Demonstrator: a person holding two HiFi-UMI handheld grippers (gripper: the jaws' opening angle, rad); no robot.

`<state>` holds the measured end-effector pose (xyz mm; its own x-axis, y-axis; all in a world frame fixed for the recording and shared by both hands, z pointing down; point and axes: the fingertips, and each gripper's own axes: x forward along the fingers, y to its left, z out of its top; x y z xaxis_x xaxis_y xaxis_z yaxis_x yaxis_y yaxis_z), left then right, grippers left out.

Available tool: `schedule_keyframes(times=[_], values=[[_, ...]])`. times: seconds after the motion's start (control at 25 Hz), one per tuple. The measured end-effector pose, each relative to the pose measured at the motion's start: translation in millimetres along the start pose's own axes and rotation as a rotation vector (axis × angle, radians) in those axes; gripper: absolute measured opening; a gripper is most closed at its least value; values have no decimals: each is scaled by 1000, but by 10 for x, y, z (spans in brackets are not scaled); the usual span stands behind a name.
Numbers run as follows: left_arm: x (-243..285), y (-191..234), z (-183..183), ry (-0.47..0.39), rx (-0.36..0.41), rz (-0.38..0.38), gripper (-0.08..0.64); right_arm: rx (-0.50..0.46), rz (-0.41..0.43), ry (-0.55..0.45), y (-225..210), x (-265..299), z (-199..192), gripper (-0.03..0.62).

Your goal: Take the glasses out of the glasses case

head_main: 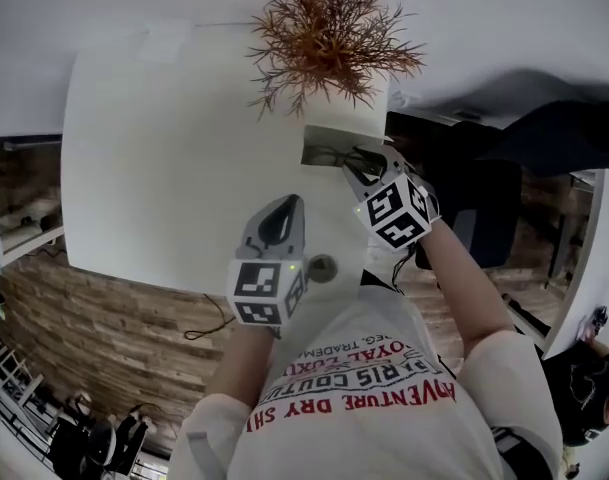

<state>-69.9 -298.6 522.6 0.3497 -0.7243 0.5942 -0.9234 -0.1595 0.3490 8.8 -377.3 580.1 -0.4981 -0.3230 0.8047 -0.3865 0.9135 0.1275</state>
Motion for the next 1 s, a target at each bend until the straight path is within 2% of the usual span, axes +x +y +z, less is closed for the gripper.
schedule_keyframes(times=[0.24,0.44,0.72,0.84,1.0], values=[[78,-48,-66,8,-28,14,9,-101,83,65,35,183,-14,103],[43,90,-73,2,-62,56,9,-198,115,97,83,265,-15,46],[-17,164,-95,5,-62,72,9,-300,120,90,93,268,-42,28],[-30,172,-99,4,-66,71,9,-311,109,83,69,225,-39,26],[-51,154,-76,-6,-54,59,9,-281,45,31,-31,98,38,26]])
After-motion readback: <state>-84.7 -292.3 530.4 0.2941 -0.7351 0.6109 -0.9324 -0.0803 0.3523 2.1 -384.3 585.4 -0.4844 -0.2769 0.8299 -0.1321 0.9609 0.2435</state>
